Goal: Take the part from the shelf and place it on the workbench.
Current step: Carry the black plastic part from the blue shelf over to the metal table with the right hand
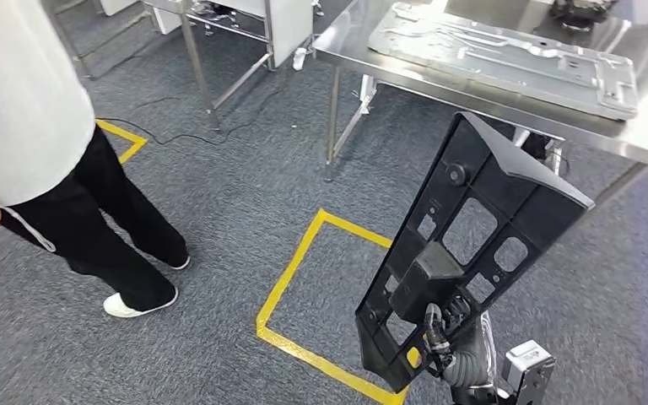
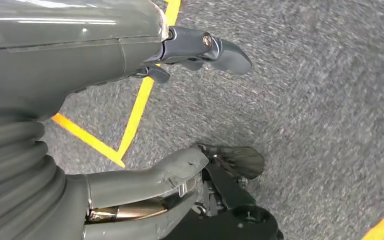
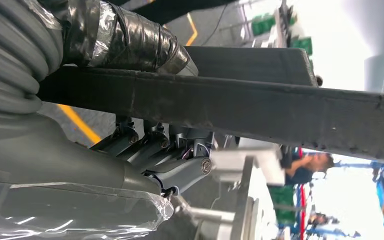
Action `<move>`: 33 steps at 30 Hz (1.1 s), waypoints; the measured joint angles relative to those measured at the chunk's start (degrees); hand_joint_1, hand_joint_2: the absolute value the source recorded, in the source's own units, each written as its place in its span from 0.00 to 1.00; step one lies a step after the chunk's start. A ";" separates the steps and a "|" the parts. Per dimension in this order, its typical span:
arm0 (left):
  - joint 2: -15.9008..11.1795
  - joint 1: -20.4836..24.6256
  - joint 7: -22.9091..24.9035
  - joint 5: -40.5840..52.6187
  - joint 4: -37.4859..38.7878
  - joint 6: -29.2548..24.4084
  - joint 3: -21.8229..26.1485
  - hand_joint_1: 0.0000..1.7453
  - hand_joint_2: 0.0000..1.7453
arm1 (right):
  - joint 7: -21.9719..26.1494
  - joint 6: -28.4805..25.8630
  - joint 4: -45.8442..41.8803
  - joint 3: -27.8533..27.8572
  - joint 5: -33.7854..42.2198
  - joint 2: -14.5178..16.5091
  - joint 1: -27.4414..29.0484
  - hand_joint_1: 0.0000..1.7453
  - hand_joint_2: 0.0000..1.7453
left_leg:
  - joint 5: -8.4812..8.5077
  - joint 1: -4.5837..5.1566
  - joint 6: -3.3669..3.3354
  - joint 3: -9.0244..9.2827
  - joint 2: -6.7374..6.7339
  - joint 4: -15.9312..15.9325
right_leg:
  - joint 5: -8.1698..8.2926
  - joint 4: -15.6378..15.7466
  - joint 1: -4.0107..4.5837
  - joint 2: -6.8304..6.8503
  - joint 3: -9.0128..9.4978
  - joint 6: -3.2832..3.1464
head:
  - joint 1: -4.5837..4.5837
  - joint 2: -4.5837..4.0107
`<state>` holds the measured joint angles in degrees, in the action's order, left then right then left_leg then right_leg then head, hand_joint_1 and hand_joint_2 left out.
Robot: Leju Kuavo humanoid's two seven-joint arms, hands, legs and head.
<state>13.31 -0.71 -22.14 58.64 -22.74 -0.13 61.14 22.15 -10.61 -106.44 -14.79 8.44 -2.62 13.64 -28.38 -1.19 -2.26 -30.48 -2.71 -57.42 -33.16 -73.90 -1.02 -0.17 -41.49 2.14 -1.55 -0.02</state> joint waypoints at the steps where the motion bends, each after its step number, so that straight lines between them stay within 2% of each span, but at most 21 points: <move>1: 0.01 0.02 0.00 0.00 0.01 0.01 0.01 0.00 1.00 | -0.08 -0.01 0.08 -0.01 -0.01 0.00 0.00 1.00 1.00 | -0.21 -0.05 0.17 0.26 -0.69 -0.01 | 1.76 2.23 -0.20 0.34 1.10 0.15 | -0.01 0.00; 3: 0.00 0.06 0.00 0.00 0.03 0.02 0.03 0.00 1.00 | -0.14 0.00 0.15 -0.03 -0.03 0.00 -0.04 1.00 1.00 | -0.78 0.01 0.74 0.97 -1.88 -0.03 | 5.51 10.10 -0.17 2.64 5.22 0.13 | -0.01 0.00; 5: -0.03 0.12 0.00 0.00 0.03 0.02 0.07 0.00 1.00 | -0.14 0.01 0.21 -0.13 -0.05 0.00 -0.13 1.00 1.00 | -1.26 0.31 1.44 1.53 -2.86 -0.06 | 6.73 14.60 0.23 4.49 7.47 -0.41 | 0.02 0.00; 6: -0.04 0.22 0.00 0.00 0.03 0.02 0.09 0.00 1.00 | -0.15 0.01 0.25 -0.19 -0.06 -0.01 -0.16 1.00 1.00 | -1.41 0.46 1.77 1.73 -3.36 -0.02 | 6.45 14.79 0.49 4.53 7.46 -0.79 | 0.03 0.00; 8: -0.03 0.46 -0.01 0.00 0.03 0.02 0.11 0.00 1.00 | -0.15 0.00 0.27 -0.26 -0.07 -0.02 -0.11 1.00 1.00 | -1.80 0.37 2.46 2.26 -4.00 0.03 | 6.51 14.98 0.44 3.05 7.40 -1.58 | 0.04 0.00; 10: -0.02 0.51 -0.01 0.00 0.03 0.03 0.13 0.00 1.00 | -0.15 -0.02 0.27 -0.29 -0.07 -0.03 -0.15 1.00 1.00 | -3.60 0.10 2.93 1.64 -1.84 -2.17 | 6.66 15.41 0.19 1.72 7.66 -2.50 | 0.05 -0.01; 12: -0.02 0.42 -0.01 0.01 0.03 0.04 0.17 0.00 1.00 | -0.14 -0.01 0.28 -0.38 -0.07 -0.01 -0.27 1.00 1.00 | -7.23 -0.01 2.98 -1.67 1.25 -9.02 | 6.69 15.54 0.19 0.43 7.74 -3.16 | 0.07 -0.01; 14: -0.02 0.30 0.01 0.02 0.03 0.04 0.25 0.00 1.00 | -0.14 0.01 0.32 -0.46 -0.07 0.00 -0.29 1.00 1.00 | -9.40 0.05 2.90 -5.57 2.18 -16.02 | 6.60 15.36 0.50 -1.18 7.71 -3.42 | 0.08 -0.01; 15: -0.02 0.22 0.02 0.02 0.03 0.04 0.29 0.00 1.00 | -0.15 0.01 0.34 -0.47 -0.08 0.00 -0.27 1.00 1.00 | -8.81 0.08 2.76 -6.43 2.30 -16.97 | 6.54 15.26 0.66 -2.08 7.75 -3.50 | 0.09 0.00; 16: -0.02 0.17 0.02 0.02 0.03 0.04 0.34 0.00 1.00 | -0.15 0.01 0.37 -0.47 -0.08 0.00 -0.27 1.00 1.00 | -7.04 0.11 2.51 -6.17 2.47 -15.50 | 6.48 15.15 0.82 -3.00 7.85 -3.53 | 0.09 0.00; 17: -0.02 0.12 0.02 0.02 0.03 0.04 0.38 0.00 1.00 | -0.16 0.01 0.39 -0.47 -0.08 0.00 -0.27 1.00 1.00 | -4.52 0.18 2.13 -4.95 3.04 -12.01 | 6.42 15.07 0.95 -3.88 7.98 -3.53 | 0.09 0.00; 19: -0.17 0.10 0.02 0.02 0.03 0.04 0.48 0.00 1.00 | -0.15 0.01 0.41 -0.47 -0.07 0.00 -0.32 1.00 1.00 | -0.88 0.22 1.13 -2.16 5.93 -4.57 | 6.36 14.88 0.98 -5.40 8.01 -3.25 | 0.06 0.00; 21: -0.31 0.16 0.02 0.02 0.04 0.05 0.54 0.00 1.00 | -0.17 0.01 0.43 -0.48 -0.09 0.00 -0.36 1.00 1.00 | -0.16 0.45 0.58 -1.03 7.79 -1.56 | 6.45 14.82 0.56 -6.70 7.65 -2.51 | 0.08 -0.01; 23: -0.28 0.27 0.03 0.02 0.04 0.06 0.54 0.00 1.00 | -0.21 0.01 0.44 -0.50 -0.12 -0.01 -0.28 1.00 1.00 | 0.13 0.53 0.39 -0.66 6.72 -0.84 | 6.64 14.95 0.26 -7.73 7.42 -1.64 | 0.13 0.00; 24: -0.29 0.29 0.02 0.02 0.04 0.06 0.54 0.00 1.00 | -0.21 0.01 0.44 -0.51 -0.14 -0.02 -0.22 1.00 1.00 | 0.38 0.40 0.20 -0.36 6.01 -0.29 | 6.46 14.68 0.36 -6.93 7.29 -1.29 | 0.10 0.00; 26: -0.30 0.20 0.00 0.00 0.05 0.05 0.55 0.00 1.00 | -0.22 -0.01 0.44 -0.51 -0.15 -0.04 -0.27 1.00 1.00 | 0.89 0.04 -0.23 0.21 4.34 0.75 | 4.38 11.39 0.63 -3.38 5.67 -0.71 | 0.00 0.00; 27: -0.31 0.13 0.00 -0.01 0.05 0.04 0.56 0.00 1.00 | -0.23 -0.01 0.44 -0.53 -0.15 -0.04 -0.31 1.00 1.00 | 0.90 0.12 -0.34 0.32 3.52 0.90 | 2.61 8.14 0.60 -1.55 3.97 -0.42 | -0.05 -0.01; 29: -0.31 0.00 0.01 -0.02 0.05 0.04 0.57 0.00 1.00 | -0.27 0.00 0.48 -0.56 -0.15 -0.03 -0.31 1.00 1.00 | 0.73 0.15 -0.35 0.37 1.80 0.88 | -0.12 1.27 0.21 -0.29 0.30 0.11 | -0.10 -0.01; 30: -0.30 -0.01 0.02 -0.02 0.06 0.05 0.57 0.00 1.00 | -0.29 -0.01 0.52 -0.57 -0.15 -0.02 -0.27 1.00 1.00 | 0.59 0.13 -0.27 0.43 0.96 0.85 | -0.09 -0.17 -0.01 -0.10 -0.54 0.33 | -0.09 -0.01; 31: -0.28 -0.01 0.02 -0.01 0.07 0.07 0.57 0.00 1.00 | -0.31 -0.03 0.56 -0.58 -0.15 -0.02 -0.23 1.00 1.00 | 0.43 0.11 -0.13 0.57 0.15 0.83 | 1.07 0.74 -0.19 0.14 -0.14 0.49 | -0.10 -0.01; 33: -0.19 0.02 0.02 0.03 0.09 0.10 0.57 0.00 1.00 | -0.33 -0.05 0.63 -0.58 -0.15 -0.02 -0.23 1.00 1.00 | 0.00 0.10 0.29 1.08 -1.20 0.79 | 4.98 8.16 -0.31 1.86 3.82 0.50 | -0.10 -0.01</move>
<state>13.13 -0.69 -22.12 58.67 -22.65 -0.03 61.71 21.81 -10.66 -105.81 -15.37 8.28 -2.64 13.42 -28.38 -1.09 -1.97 -29.40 -3.91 -56.63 -28.19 -65.74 -1.32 1.69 -37.67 2.64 -1.65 -0.02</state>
